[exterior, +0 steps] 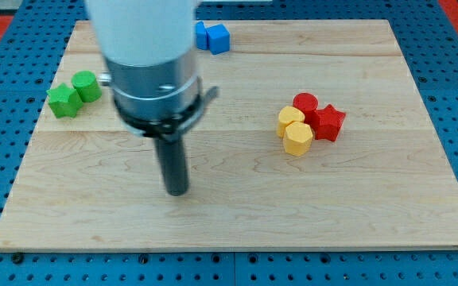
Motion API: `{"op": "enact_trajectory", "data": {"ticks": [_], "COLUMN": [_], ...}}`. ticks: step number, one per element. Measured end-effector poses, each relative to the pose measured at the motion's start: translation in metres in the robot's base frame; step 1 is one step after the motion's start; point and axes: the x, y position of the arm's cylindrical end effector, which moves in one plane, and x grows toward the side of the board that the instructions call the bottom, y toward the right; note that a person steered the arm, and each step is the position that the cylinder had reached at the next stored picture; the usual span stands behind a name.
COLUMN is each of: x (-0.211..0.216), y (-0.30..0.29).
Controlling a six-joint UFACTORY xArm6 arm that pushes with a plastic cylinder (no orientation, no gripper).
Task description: Push the green star into the triangle
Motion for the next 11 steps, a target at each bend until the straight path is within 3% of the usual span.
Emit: {"op": "enact_trajectory", "data": {"ticks": [2,3,8,9,10,11], "x": [-0.081,-0.116,-0.241,-0.24,-0.192,-0.183], "y": [-0.179,-0.211,0.012,0.021,-0.03,-0.109]}}
